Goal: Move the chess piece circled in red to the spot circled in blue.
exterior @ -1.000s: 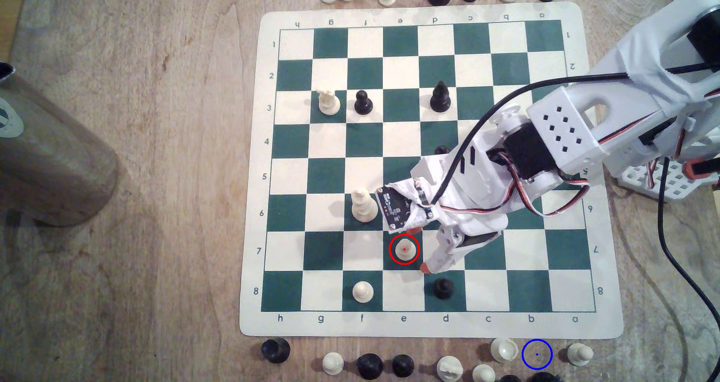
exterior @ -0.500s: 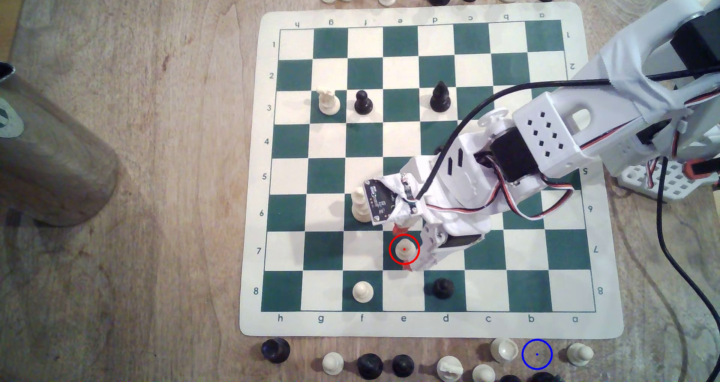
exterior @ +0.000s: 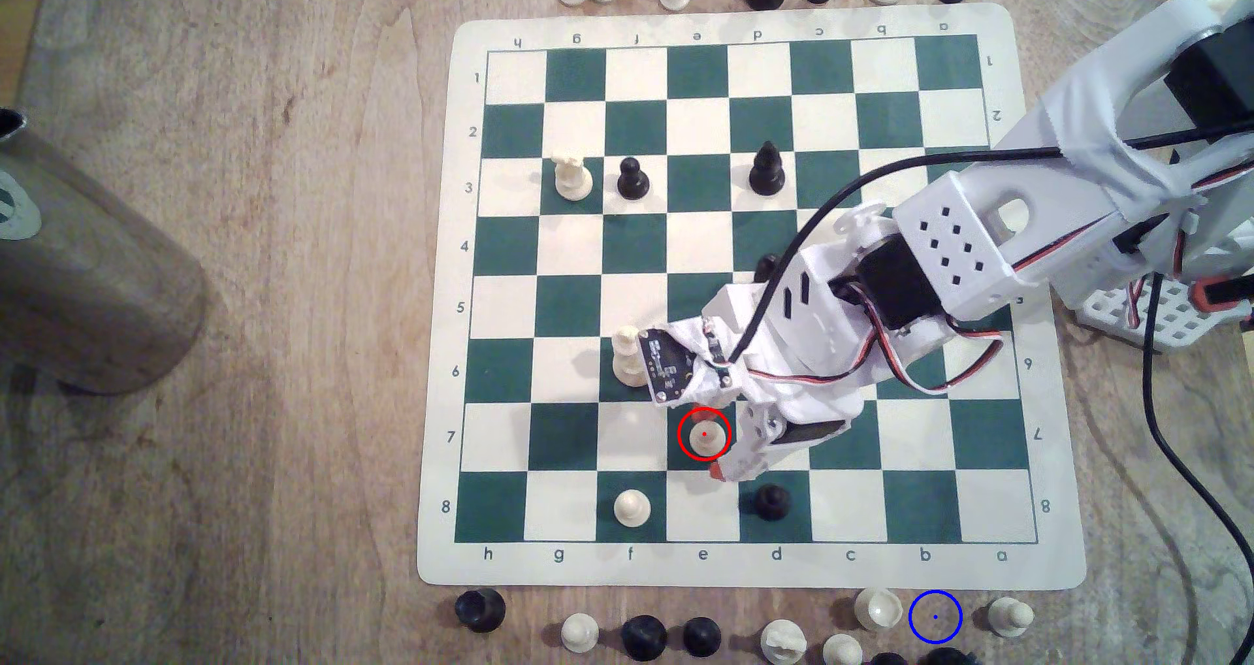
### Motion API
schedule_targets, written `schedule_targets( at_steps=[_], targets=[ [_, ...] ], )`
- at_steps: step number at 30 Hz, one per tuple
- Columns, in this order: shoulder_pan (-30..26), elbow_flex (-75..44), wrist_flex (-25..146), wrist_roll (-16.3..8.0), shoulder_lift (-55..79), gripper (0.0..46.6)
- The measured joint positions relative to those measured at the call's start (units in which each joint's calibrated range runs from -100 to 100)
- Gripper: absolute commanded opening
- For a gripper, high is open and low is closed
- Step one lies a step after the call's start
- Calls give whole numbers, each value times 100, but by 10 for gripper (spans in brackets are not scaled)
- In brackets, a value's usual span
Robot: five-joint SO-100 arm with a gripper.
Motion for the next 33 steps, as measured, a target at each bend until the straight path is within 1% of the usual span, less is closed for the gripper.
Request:
schedule_targets(
  at_steps=[1,3,7,11,17,20,24,26,29,33],
  targets=[
    [0,0,0,0,0,109],
    [0,-9,0,0,34,89],
    [0,-9,0,0,101,34],
    [0,-9,0,0,101,15],
    [0,-9,0,0,101,7],
    [15,-9,24,-59,-42,5],
    [133,-163,398,-117,-620,5],
    [96,-163,765,-156,-1173,5],
    [-66,-163,1187,-190,-1776,5],
    [-553,-81,1713,-254,-2715,7]
  ],
)
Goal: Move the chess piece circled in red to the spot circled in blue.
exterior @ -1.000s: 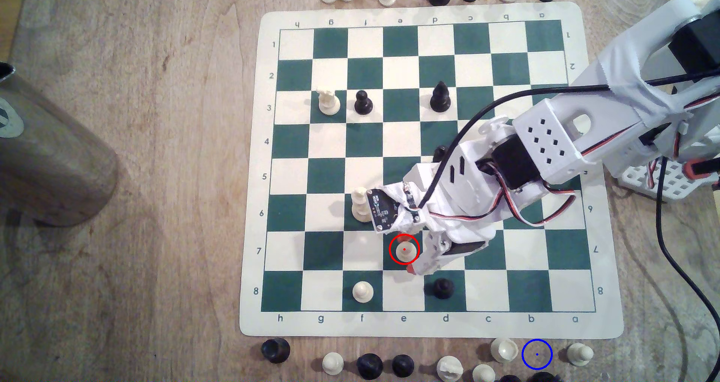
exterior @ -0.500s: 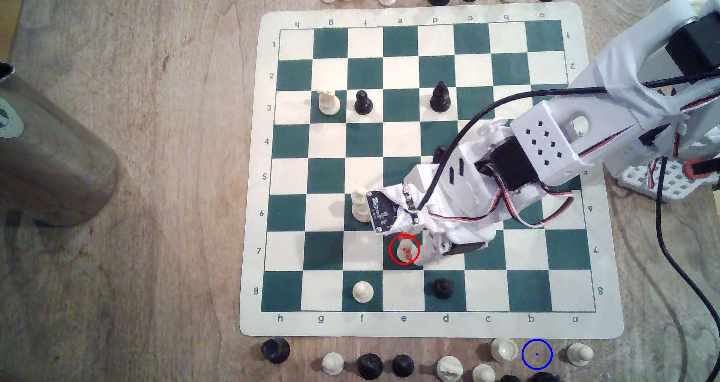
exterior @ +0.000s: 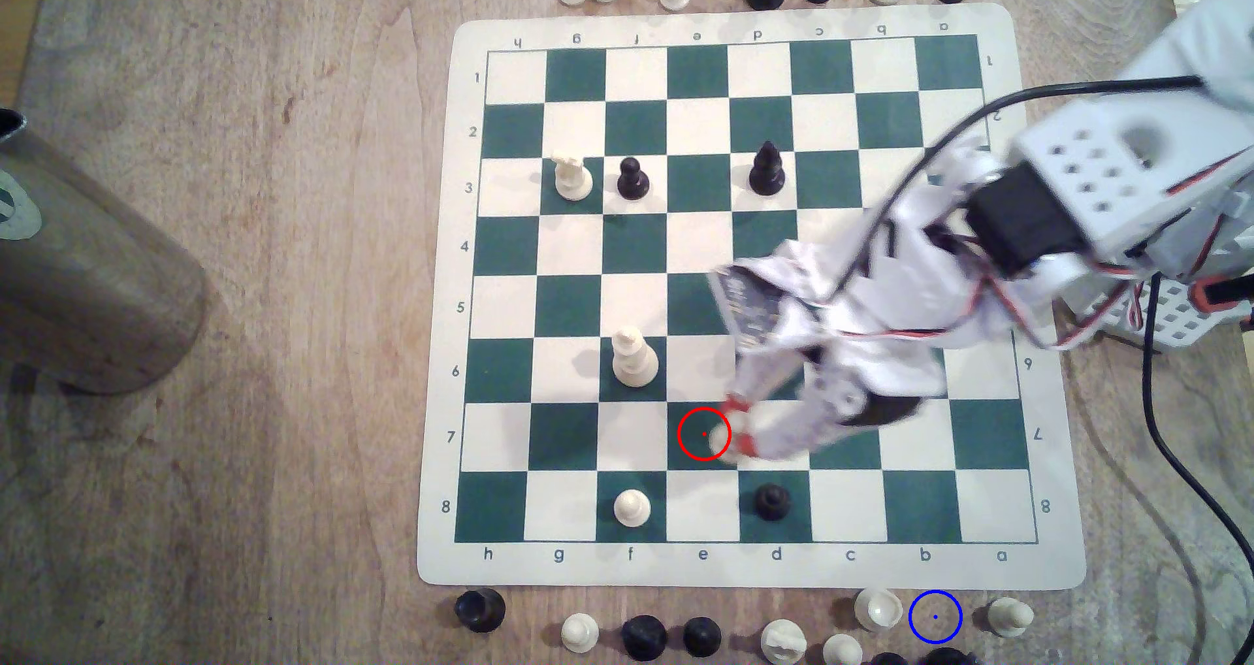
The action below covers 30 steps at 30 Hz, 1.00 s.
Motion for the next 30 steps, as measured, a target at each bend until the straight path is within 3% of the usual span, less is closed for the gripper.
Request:
schedule_targets(
  at_steps=[10,30],
  targets=[
    [-1615,488,271,-68,-746,13],
    [-2330,714,-351,-73,913,13]
  ],
)
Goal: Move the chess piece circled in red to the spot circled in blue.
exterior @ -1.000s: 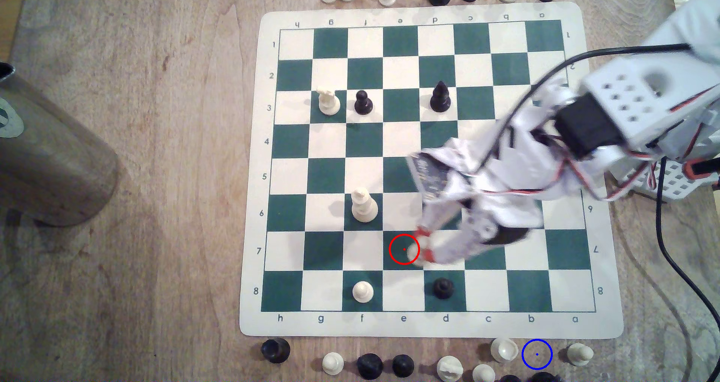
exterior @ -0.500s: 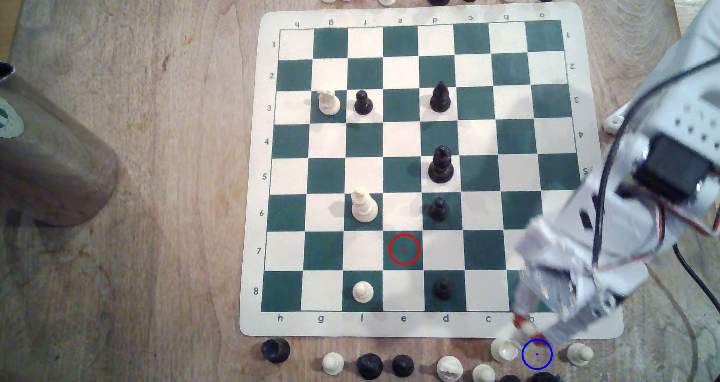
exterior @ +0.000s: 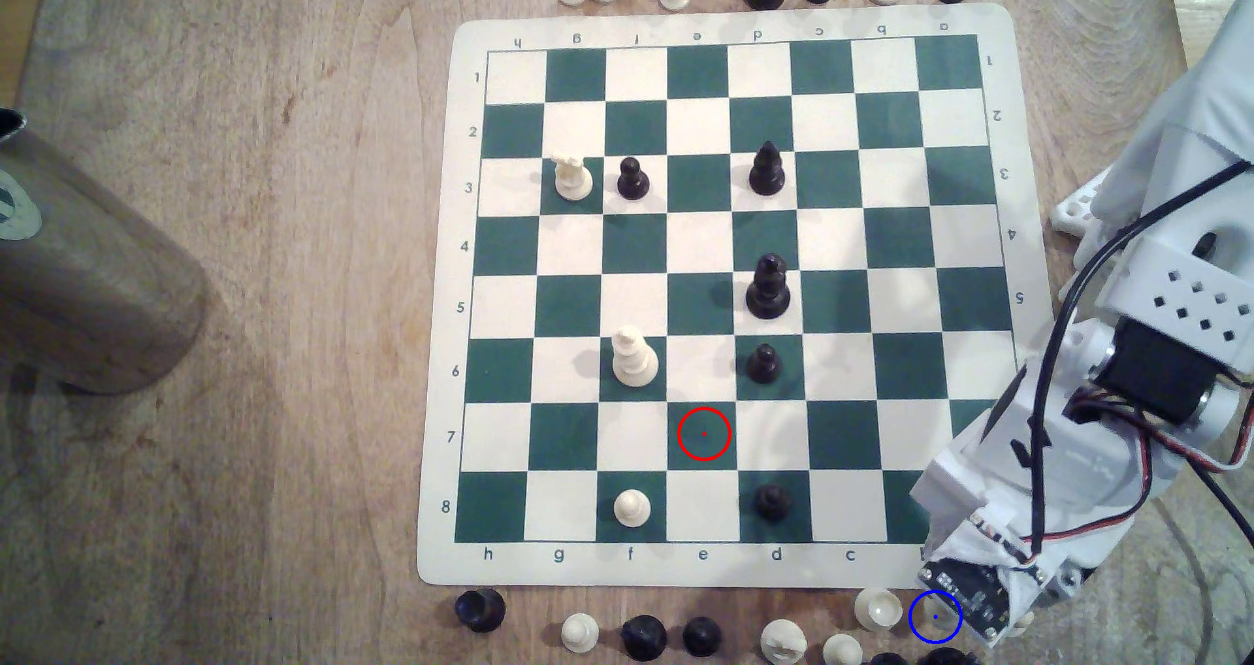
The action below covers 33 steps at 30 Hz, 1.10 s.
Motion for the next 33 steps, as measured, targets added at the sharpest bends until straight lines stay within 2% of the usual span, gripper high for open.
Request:
schedule_targets(
  at_steps=[13,19,27,29,30,33],
  targets=[
    [-37,-9,-183,0,746,11],
    [-44,-452,-223,-10,1315,10],
    [-44,-515,-239,-10,1382,12],
    [-44,-515,-271,-10,1382,31],
    [-44,-515,-271,-10,1399,65],
    [-44,-515,-271,-10,1424,125]
  ],
)
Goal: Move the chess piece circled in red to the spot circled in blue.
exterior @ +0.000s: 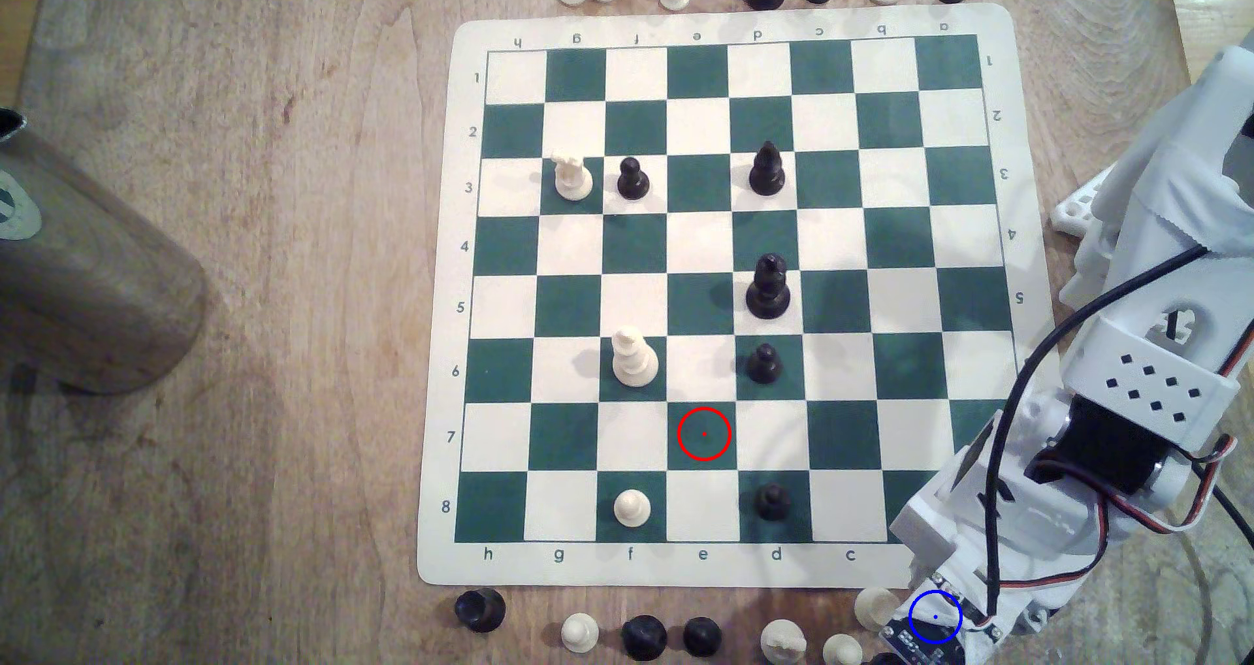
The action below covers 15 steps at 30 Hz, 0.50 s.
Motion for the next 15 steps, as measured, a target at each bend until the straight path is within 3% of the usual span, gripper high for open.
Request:
schedule_targets(
  at_steps=[3,15],
  targets=[
    [-7,-72,0,-10,84,169],
    [-7,-72,120,-15,92,158]
  ],
)
